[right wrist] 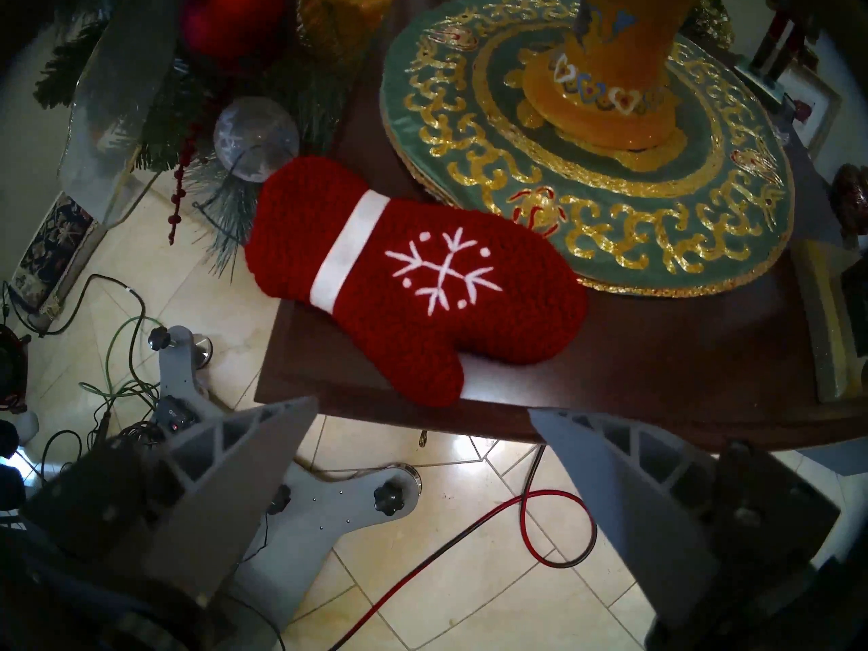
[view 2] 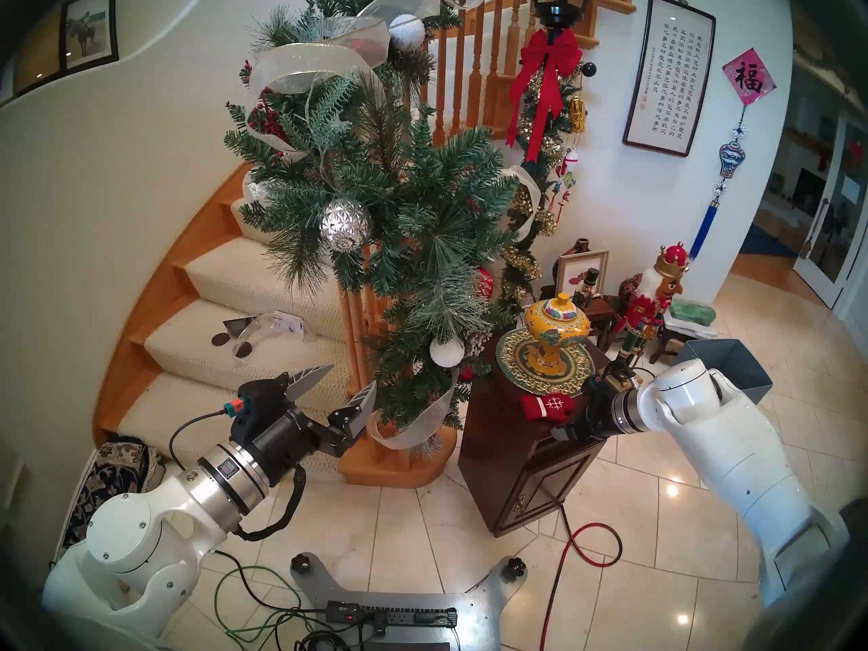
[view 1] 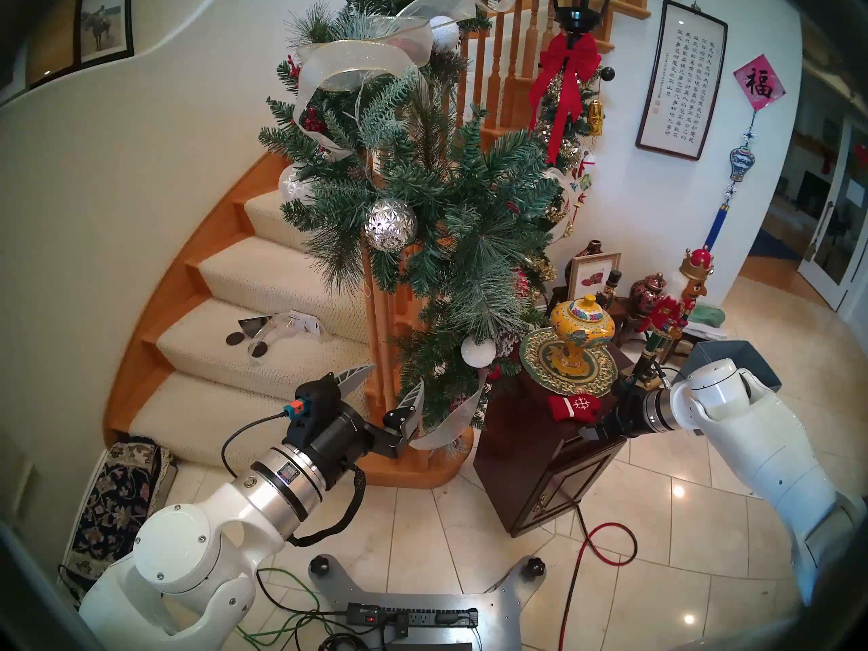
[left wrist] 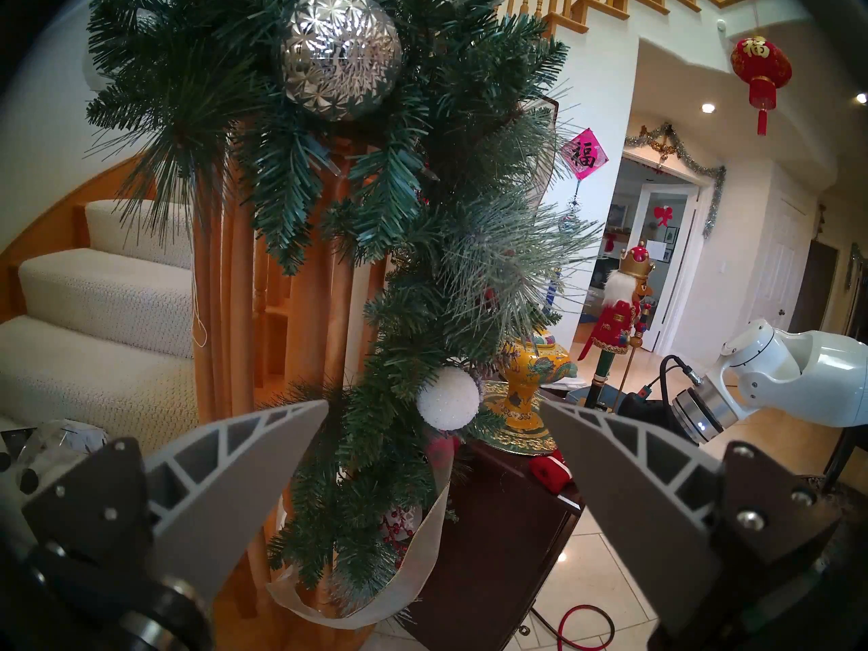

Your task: Hang the ornament onto the Christmas-tree-style decoration

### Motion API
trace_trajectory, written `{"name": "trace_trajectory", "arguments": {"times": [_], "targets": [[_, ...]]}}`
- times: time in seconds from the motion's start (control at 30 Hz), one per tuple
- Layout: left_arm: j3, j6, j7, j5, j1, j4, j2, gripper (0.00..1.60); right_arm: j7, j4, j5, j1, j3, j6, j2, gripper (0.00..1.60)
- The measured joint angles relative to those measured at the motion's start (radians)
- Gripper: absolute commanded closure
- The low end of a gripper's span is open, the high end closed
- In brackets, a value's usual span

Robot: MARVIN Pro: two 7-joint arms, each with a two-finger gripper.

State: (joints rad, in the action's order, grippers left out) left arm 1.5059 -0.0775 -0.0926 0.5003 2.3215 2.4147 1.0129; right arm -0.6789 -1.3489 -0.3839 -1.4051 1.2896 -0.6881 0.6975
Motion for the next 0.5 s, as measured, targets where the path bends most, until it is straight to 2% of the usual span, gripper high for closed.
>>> {"name": "trace_trajectory", "arguments": {"times": [0.5], "targets": [[0.0,0.0,0.0,0.0,0.0,0.0,0.0,0.0,-0.028,-0.039,-0.018,0.011,0.015,0.005,-0.008,0.0]]}}
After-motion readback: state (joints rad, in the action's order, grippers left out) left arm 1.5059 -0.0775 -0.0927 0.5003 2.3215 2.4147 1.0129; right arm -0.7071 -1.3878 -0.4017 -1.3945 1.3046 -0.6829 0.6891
